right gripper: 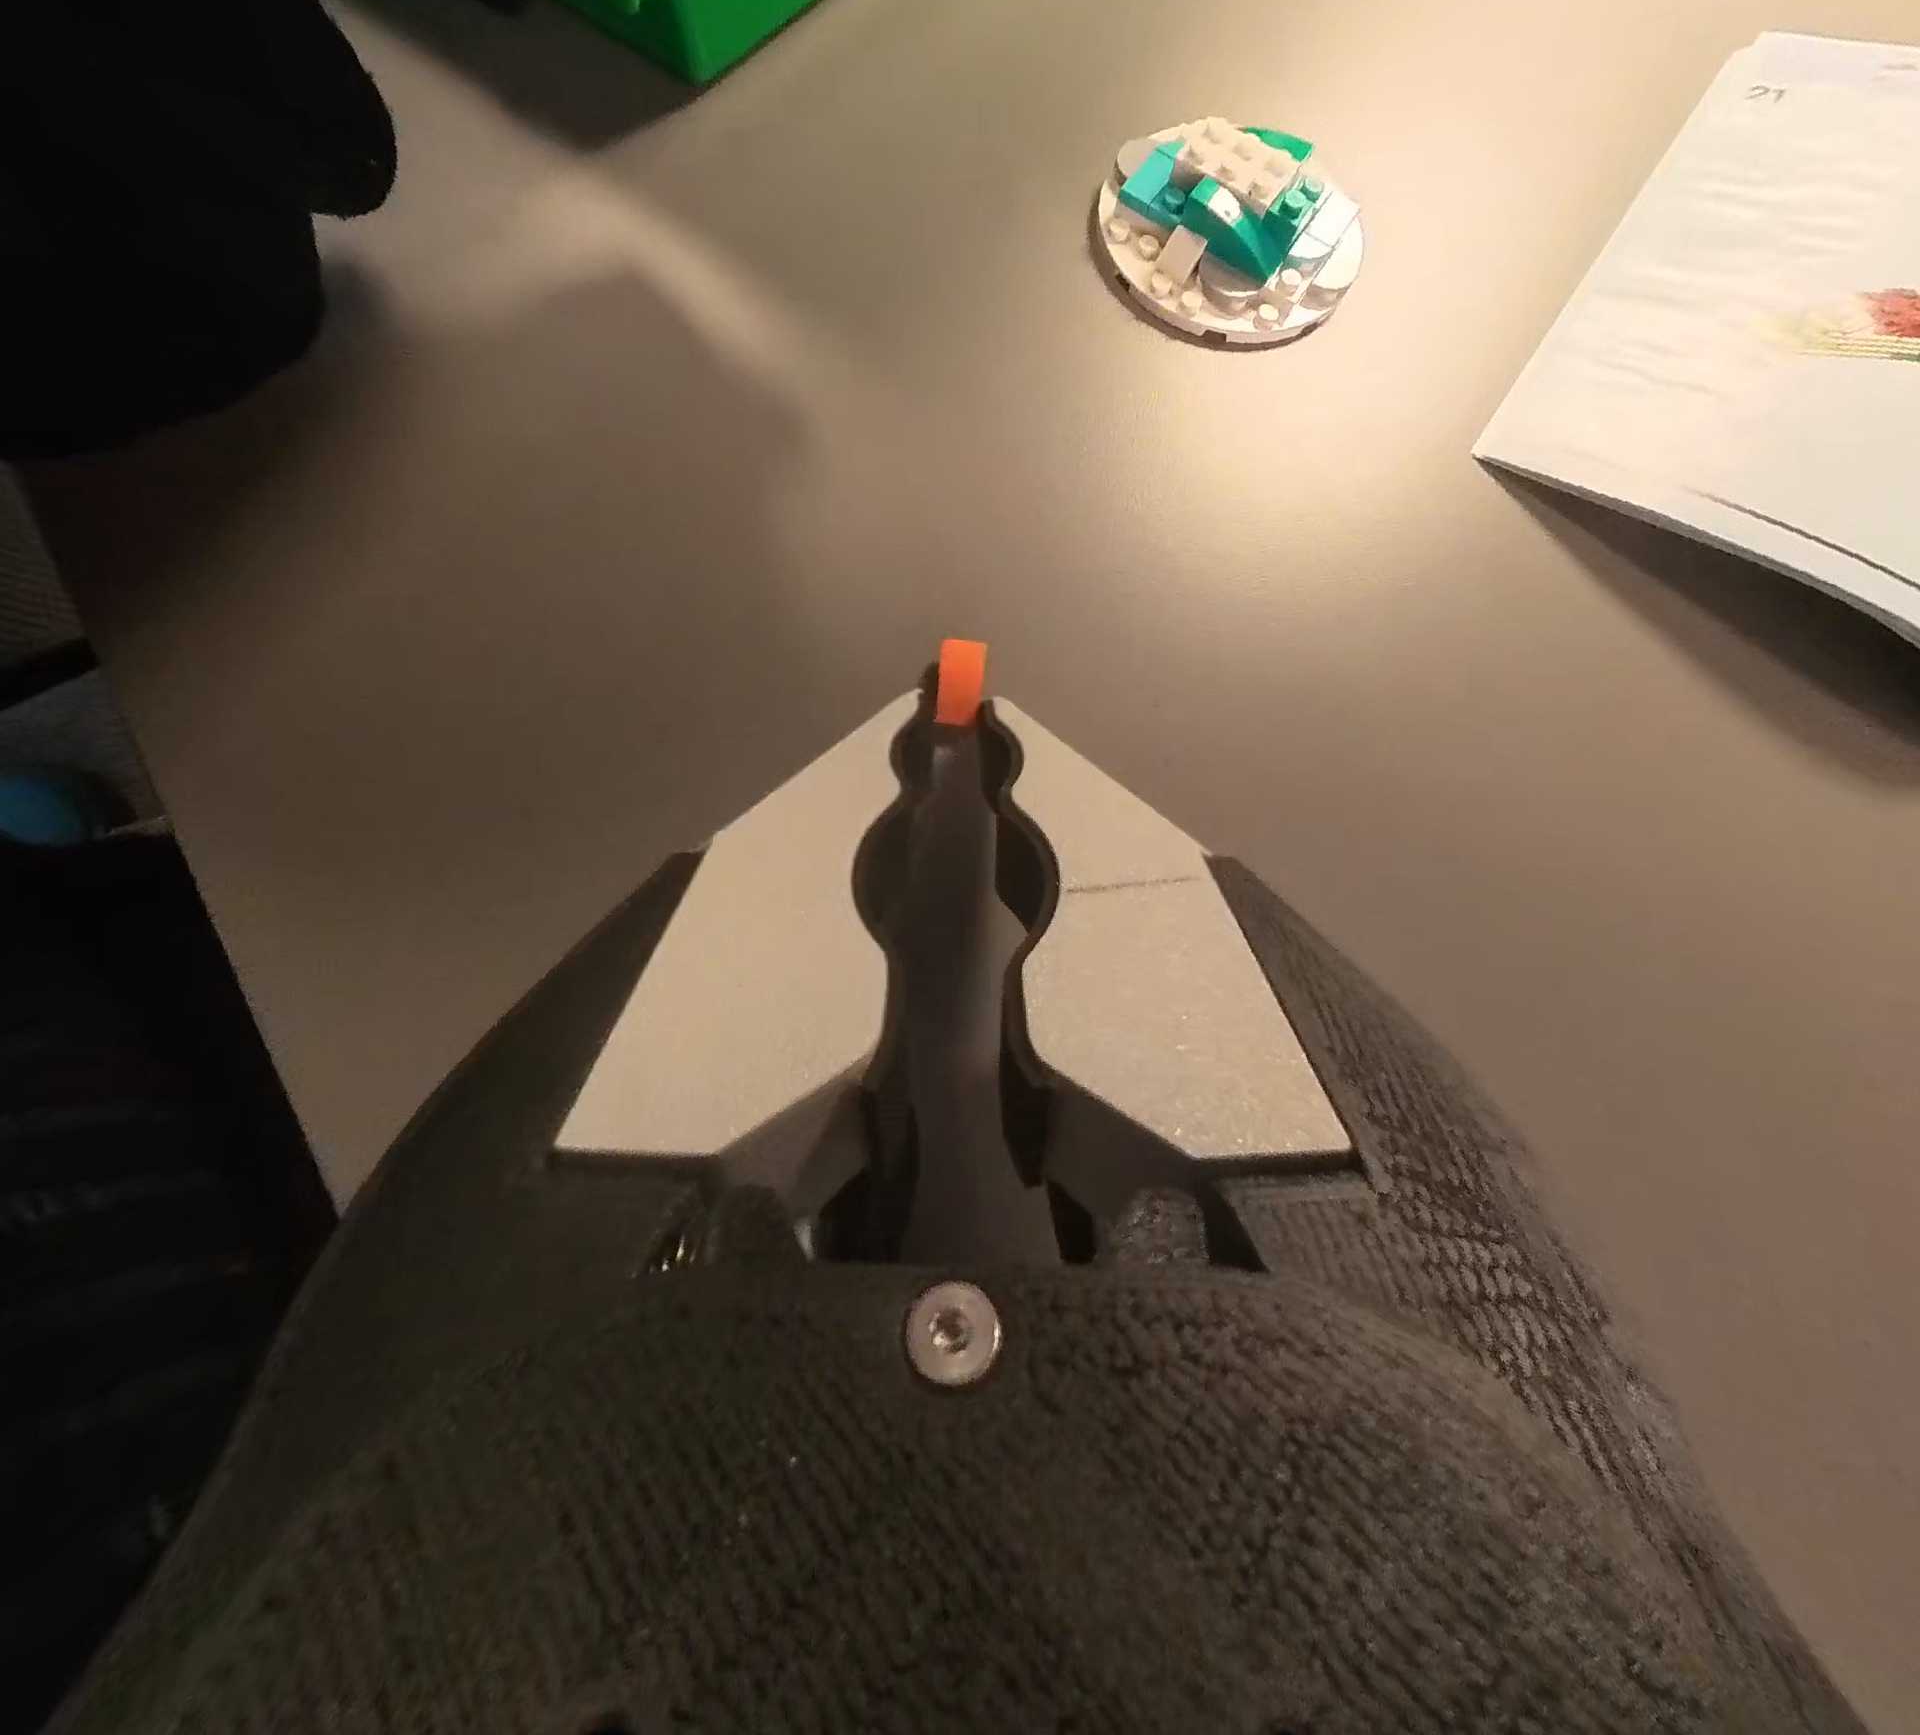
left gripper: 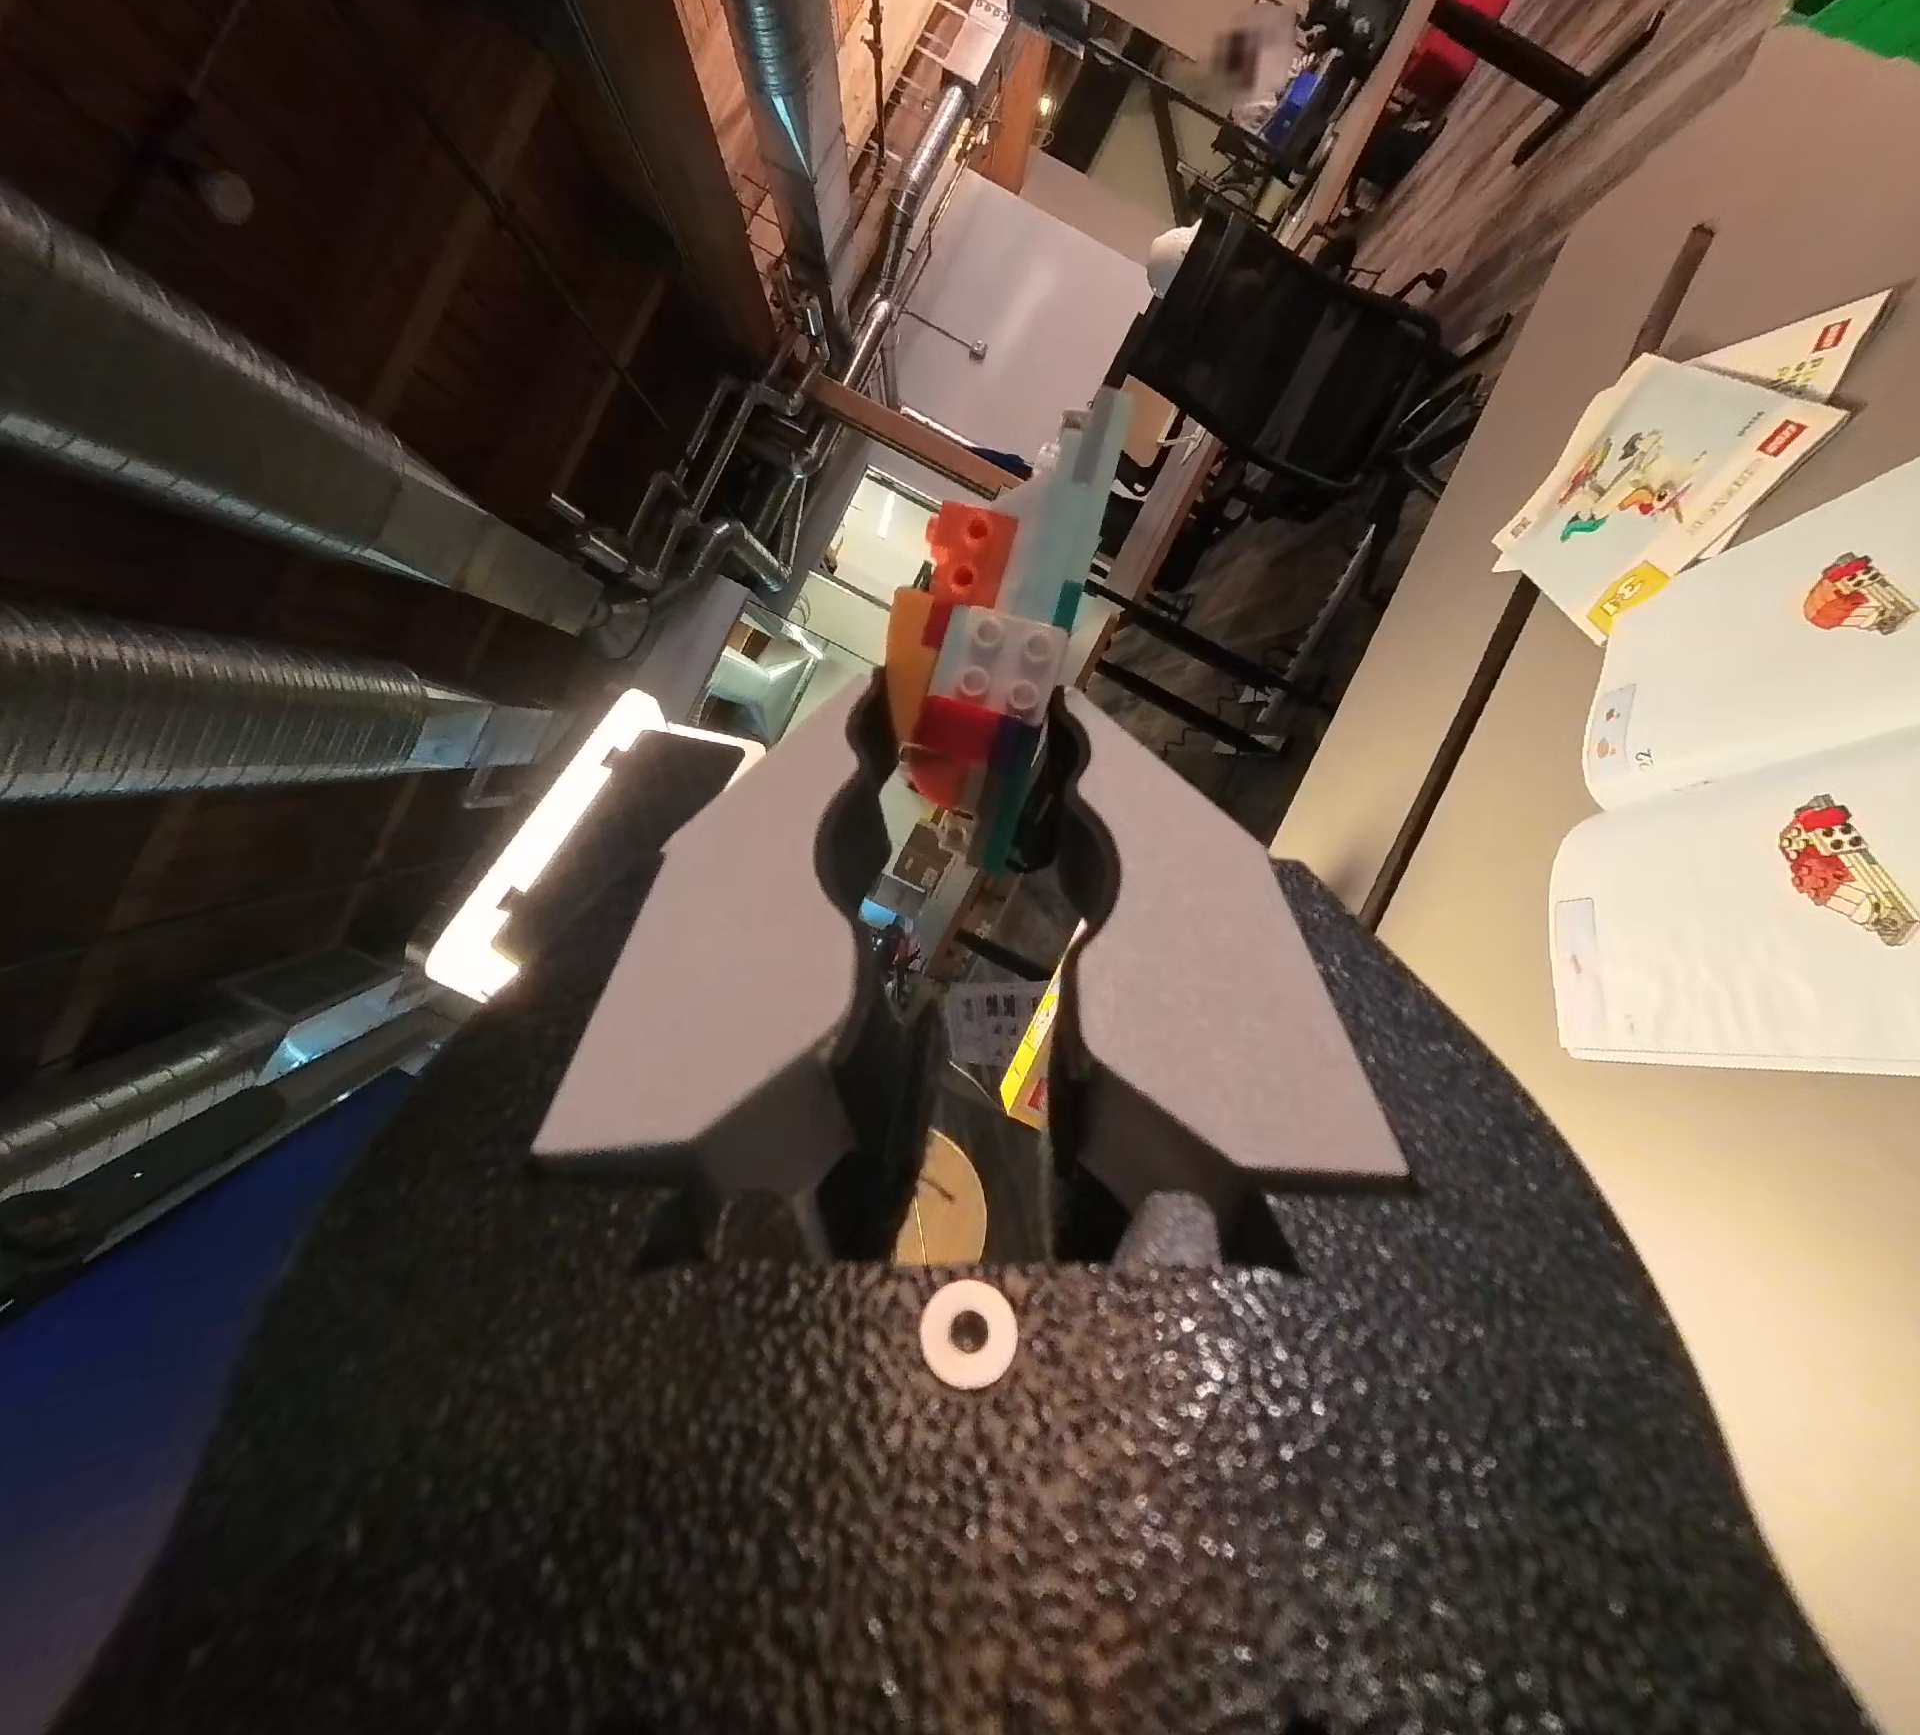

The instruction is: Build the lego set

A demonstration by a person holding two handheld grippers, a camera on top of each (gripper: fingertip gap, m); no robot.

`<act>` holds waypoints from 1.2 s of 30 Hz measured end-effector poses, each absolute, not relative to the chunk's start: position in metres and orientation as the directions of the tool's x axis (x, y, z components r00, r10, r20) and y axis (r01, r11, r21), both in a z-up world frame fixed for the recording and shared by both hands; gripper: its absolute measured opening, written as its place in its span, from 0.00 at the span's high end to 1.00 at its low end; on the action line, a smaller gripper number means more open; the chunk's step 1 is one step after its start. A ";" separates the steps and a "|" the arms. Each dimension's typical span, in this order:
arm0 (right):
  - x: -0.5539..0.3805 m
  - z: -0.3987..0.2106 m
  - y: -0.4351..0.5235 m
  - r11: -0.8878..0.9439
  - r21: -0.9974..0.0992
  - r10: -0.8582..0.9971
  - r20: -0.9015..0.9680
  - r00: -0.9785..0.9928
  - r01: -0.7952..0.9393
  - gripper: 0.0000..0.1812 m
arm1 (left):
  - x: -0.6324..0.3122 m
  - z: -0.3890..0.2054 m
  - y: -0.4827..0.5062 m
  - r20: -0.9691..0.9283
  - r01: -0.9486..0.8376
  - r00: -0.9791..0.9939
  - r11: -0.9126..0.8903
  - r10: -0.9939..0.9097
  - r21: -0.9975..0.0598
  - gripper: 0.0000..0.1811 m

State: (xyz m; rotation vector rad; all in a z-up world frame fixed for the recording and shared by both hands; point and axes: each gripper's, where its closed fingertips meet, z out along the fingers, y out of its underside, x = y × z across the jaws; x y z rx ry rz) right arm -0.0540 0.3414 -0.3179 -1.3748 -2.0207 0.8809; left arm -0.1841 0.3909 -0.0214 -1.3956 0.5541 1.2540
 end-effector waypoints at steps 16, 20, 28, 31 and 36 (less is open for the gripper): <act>-0.043 -0.017 0.403 0.369 -0.868 0.891 0.228 -0.393 0.332 0.97 | -0.079 -0.011 0.380 -0.956 -0.972 0.236 0.035 0.177 -0.233 0.86; -0.046 -0.003 0.388 0.376 -0.815 0.855 0.121 -0.505 0.442 0.97 | -0.066 -0.010 0.373 -0.958 -0.970 0.239 0.077 0.160 -0.230 0.86; -0.046 0.002 0.369 0.374 -0.702 0.825 -0.048 -0.564 0.606 0.97 | -0.066 -0.006 0.367 -0.955 -0.970 0.239 0.083 0.175 -0.228 0.86; -0.045 0.001 0.365 0.390 -0.646 0.820 -0.080 -0.566 0.656 0.97 | -0.065 -0.007 0.366 -0.957 -0.972 0.230 0.081 0.174 -0.219 0.86; -0.045 0.003 0.362 0.417 -0.578 0.826 -0.081 -0.558 0.701 0.97 | -0.069 -0.006 0.366 -0.955 -0.970 0.243 0.066 0.172 -0.235 0.86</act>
